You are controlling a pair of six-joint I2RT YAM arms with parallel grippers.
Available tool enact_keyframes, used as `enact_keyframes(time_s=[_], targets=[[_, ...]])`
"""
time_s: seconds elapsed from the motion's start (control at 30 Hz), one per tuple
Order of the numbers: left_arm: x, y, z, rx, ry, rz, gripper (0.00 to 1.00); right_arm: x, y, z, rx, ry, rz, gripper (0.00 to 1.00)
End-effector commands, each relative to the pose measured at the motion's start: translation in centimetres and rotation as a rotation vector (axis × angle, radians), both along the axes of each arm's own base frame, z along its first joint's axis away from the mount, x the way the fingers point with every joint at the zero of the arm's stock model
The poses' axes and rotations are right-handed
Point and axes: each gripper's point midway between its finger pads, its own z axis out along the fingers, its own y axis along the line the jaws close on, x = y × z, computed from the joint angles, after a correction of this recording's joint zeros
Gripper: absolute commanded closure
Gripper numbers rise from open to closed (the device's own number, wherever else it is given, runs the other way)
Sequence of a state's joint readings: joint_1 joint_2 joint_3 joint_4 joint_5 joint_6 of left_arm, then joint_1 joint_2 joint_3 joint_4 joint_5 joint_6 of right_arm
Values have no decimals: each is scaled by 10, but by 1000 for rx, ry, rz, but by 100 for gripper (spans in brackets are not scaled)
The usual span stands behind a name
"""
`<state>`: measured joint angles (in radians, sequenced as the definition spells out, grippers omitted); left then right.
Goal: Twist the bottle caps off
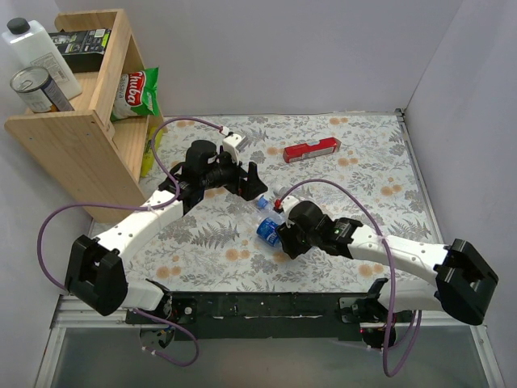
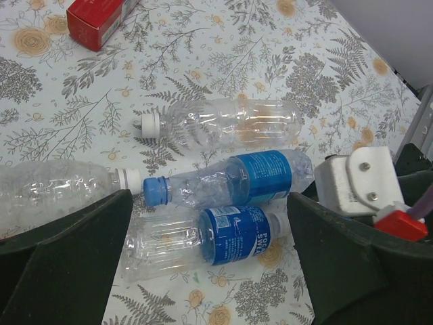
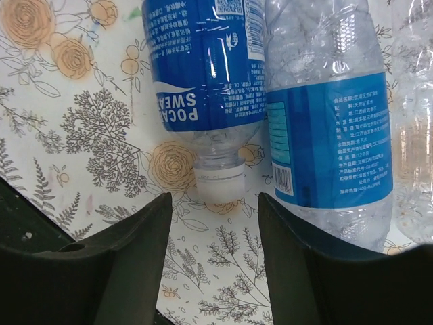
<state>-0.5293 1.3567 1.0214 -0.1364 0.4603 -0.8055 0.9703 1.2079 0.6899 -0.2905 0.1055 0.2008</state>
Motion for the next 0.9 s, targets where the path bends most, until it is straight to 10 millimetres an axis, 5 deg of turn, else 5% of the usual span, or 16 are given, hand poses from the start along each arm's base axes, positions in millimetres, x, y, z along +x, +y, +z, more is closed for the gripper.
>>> enact_keyframes(time_s=[0.0, 0.33, 0.63, 0.73, 0.87], targets=[[-12, 0, 22, -24, -65, -60, 2, 10, 7, 3, -5, -38, 6, 39], [-21, -2, 25, -32, -68, -110, 2, 19, 10, -19, -84, -37, 22, 37], [-21, 0, 29, -27, -87, -103, 2, 26, 21, -24, -71, -76, 69, 50], [-18, 3, 28, -16, -91, -82, 2, 26, 21, -24, -71, -73, 80, 62], [1, 25, 26, 51, -123, 83, 2, 17, 9, -14, -108, -41, 77, 90]])
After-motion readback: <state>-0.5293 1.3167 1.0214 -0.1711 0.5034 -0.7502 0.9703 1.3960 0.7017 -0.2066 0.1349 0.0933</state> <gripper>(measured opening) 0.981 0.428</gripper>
